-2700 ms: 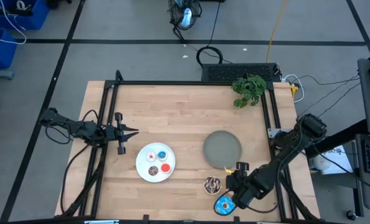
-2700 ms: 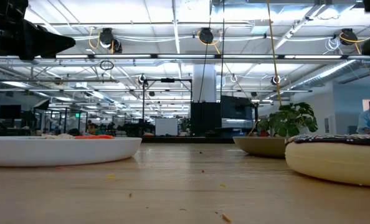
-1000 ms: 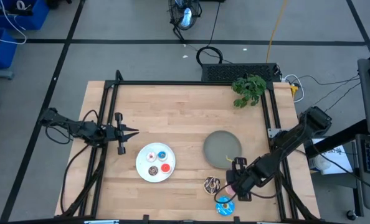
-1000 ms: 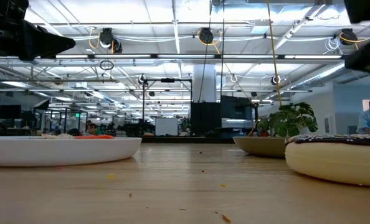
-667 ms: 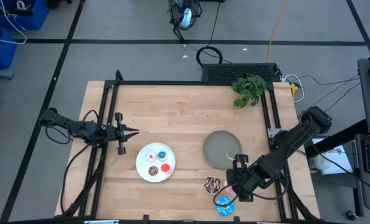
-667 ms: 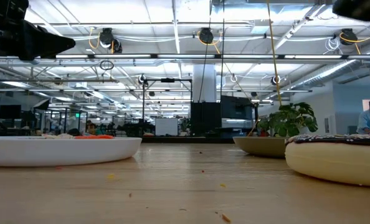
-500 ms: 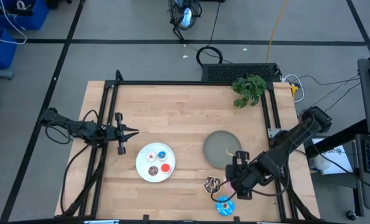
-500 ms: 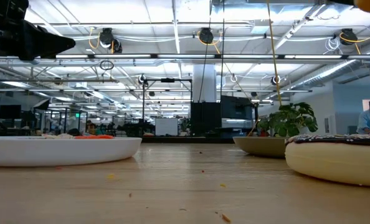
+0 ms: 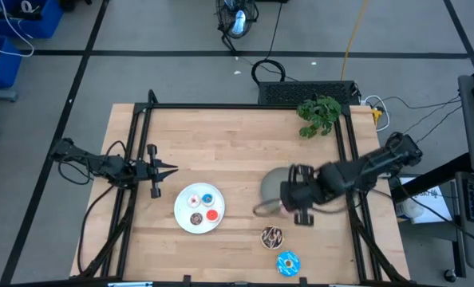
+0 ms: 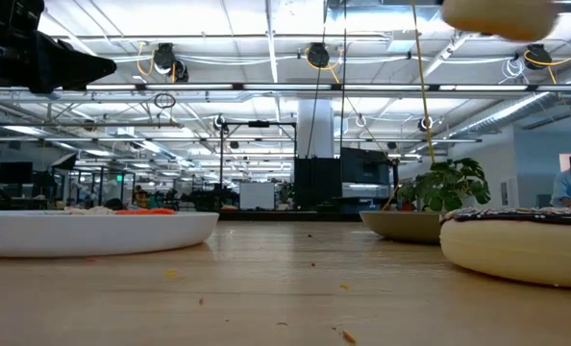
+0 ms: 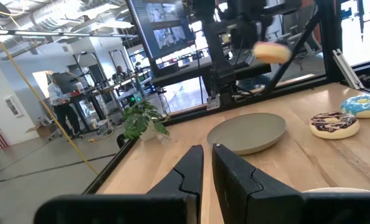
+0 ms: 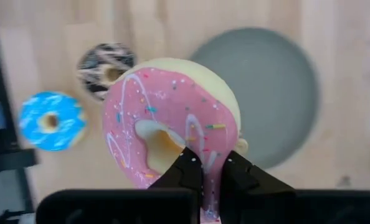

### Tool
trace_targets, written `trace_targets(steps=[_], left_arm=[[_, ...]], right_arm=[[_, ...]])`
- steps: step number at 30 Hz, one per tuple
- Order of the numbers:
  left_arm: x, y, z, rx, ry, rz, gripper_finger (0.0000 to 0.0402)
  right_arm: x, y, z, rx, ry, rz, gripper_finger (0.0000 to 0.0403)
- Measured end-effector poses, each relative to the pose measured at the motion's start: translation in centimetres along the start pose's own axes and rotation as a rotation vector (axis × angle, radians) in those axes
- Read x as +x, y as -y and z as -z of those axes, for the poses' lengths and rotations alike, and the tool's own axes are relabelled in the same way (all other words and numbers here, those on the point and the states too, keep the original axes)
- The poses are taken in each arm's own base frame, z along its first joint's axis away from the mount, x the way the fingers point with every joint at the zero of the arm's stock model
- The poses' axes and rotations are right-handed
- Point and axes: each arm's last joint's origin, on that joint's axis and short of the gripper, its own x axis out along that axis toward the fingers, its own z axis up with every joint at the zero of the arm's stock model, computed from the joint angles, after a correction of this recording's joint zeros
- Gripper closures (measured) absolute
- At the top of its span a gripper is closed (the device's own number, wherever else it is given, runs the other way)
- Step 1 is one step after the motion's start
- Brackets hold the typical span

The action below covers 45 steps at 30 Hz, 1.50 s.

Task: Pick & Place donuts
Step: Put the large pink donut on the gray plate

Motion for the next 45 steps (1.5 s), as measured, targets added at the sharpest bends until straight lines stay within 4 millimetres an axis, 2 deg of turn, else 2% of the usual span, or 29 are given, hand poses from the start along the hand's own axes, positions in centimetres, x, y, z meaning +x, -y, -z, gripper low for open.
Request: trace_targets(steps=[9, 12, 16, 23, 29, 36, 45], left_arm=[[0.0, 0.0, 0.0, 0.017, 0.000, 0.000, 0.0360], [0.0, 0.0, 0.0, 0.022, -0.001, 0.001, 0.0360], [0.0, 0.0, 0.0, 0.028, -0.001, 0.000, 0.0360], [0.0, 0.0, 0.0, 0.040, 0.000, 0.000, 0.0360], [0.0, 0.0, 0.0, 0.048, -0.001, 0.000, 0.0360], [0.0, 0.0, 0.0, 0.055, -0.002, 0.000, 0.0360], [0.0, 0.0, 0.0, 0.055, -0.002, 0.000, 0.0360]], right_arm=[[1.5, 7.4, -2.3, 0.021, -0.067, 0.012, 0.0390], [2.3, 9.3, -2.6, 0.033, -0.068, 0.024, 0.0390], [4.4, 10.9, -3.1, 0.031, -0.032, 0.001, 0.0390], [9.1, 12.4, -2.5, -0.004, 0.017, -0.024, 0.0390], [12.3, 13.1, -0.6, 0.015, -0.042, -0.036, 0.0390], [14.3, 13.3, 0.8, 0.060, -0.075, -0.034, 0.0390], [15.0, 13.1, 1.2, 0.081, -0.066, -0.034, 0.0390]])
